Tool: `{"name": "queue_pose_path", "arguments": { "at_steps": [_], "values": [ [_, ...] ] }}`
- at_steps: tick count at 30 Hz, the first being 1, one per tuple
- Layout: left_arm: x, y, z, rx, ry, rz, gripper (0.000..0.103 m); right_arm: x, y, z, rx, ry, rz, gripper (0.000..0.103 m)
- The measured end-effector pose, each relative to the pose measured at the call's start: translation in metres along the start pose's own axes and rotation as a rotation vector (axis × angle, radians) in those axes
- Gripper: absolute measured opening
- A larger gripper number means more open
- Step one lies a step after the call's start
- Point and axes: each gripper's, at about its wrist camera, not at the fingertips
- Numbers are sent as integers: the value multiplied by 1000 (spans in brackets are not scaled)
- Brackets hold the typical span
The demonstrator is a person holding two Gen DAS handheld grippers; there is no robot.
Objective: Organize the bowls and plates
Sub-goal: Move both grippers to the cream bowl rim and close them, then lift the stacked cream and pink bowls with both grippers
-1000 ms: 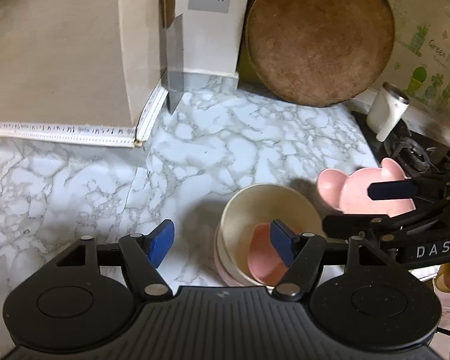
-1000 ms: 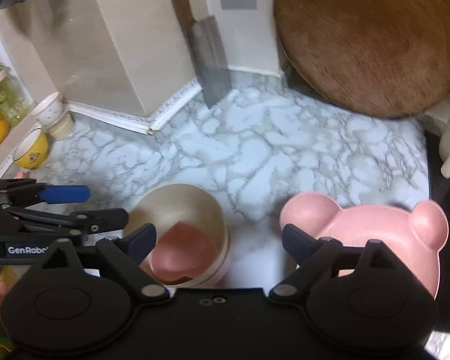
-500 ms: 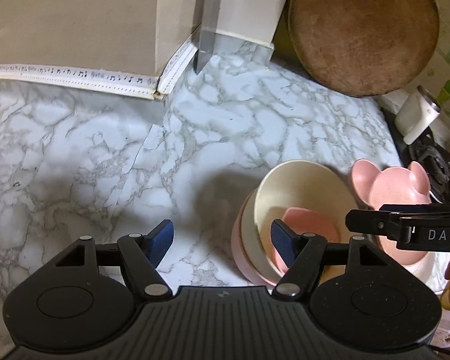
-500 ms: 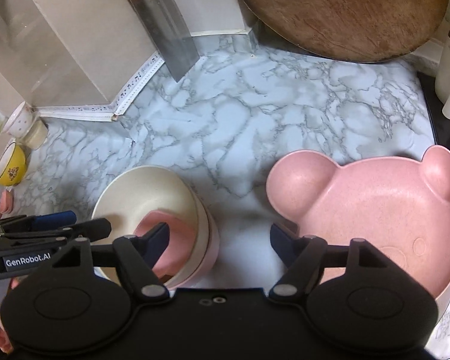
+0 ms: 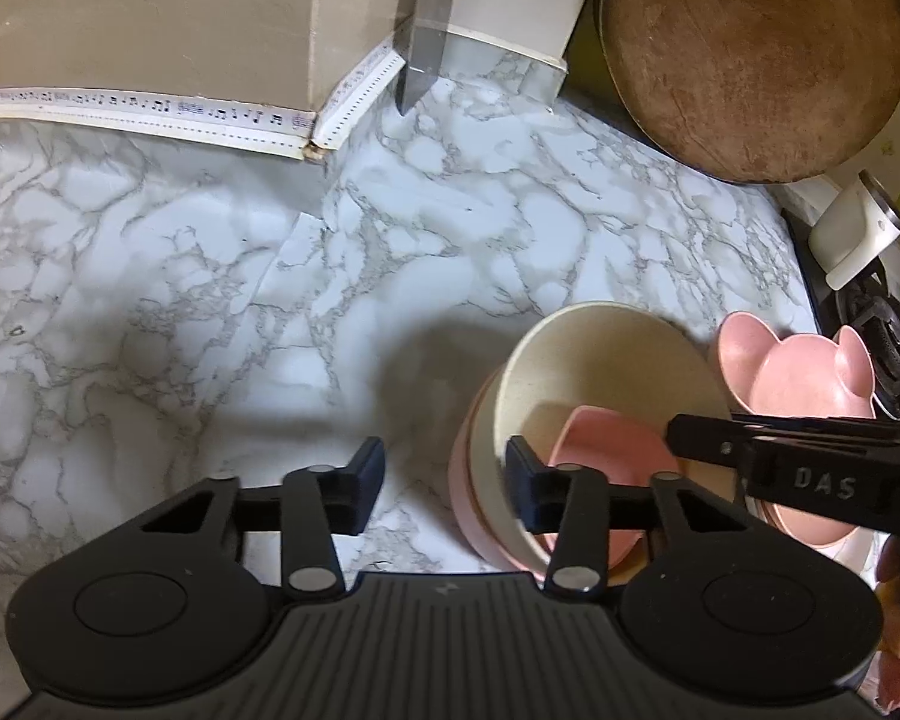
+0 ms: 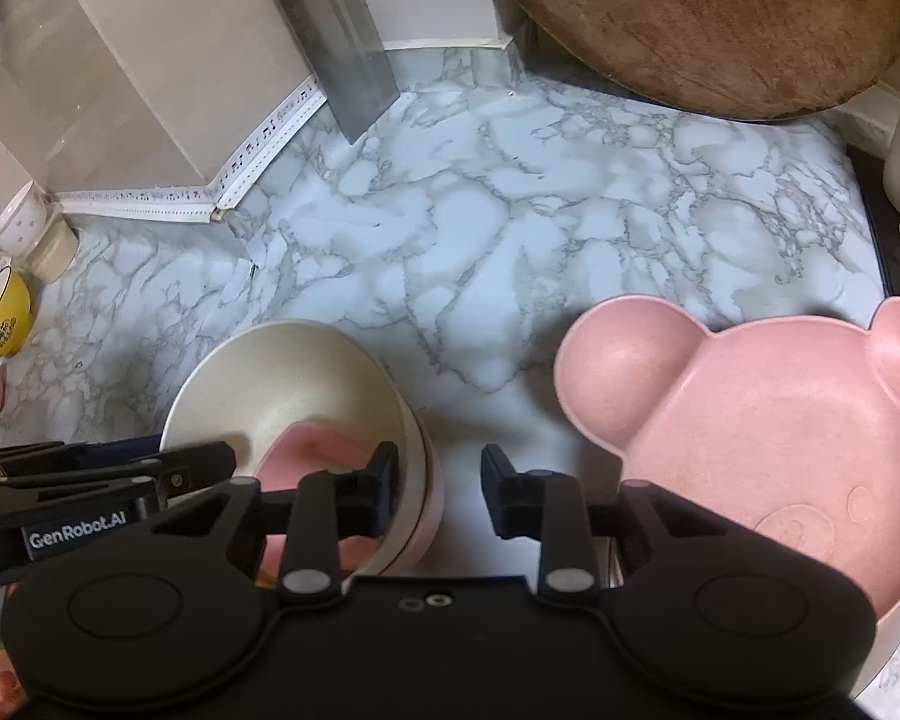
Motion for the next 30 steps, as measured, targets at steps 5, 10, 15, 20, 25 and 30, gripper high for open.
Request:
{"name": "queue_pose_path", "arguments": {
  "at_steps": [5, 10, 15, 20, 25, 30],
  "values": [
    [2, -7, 3, -26, 7, -26, 31, 1, -3, -4, 12, 2, -30, 28],
    [2, -10, 5, -60, 23, -40, 19, -2, -10, -3, 27, -15, -70, 20],
    [2, -10, 9, -43, 6, -41, 19, -5, -9, -4, 22, -20, -65, 19],
    [3, -9, 9, -38, 4, -43, 16, -5, -3, -7, 17, -12, -45, 18],
    [8, 0, 12, -36, -8, -28, 16, -2, 9, -6, 20, -8, -31, 17],
    [18, 16, 24, -37, -31, -6, 16, 2, 28, -3, 18, -5, 9, 16]
  ]
}}
Point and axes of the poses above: each gripper's, at about its wrist camera, not at the fingertips, and y roughly against the way its jaws point, z to its right, x to its top, and after that the axes turned 15 degrees about -y, right-handed
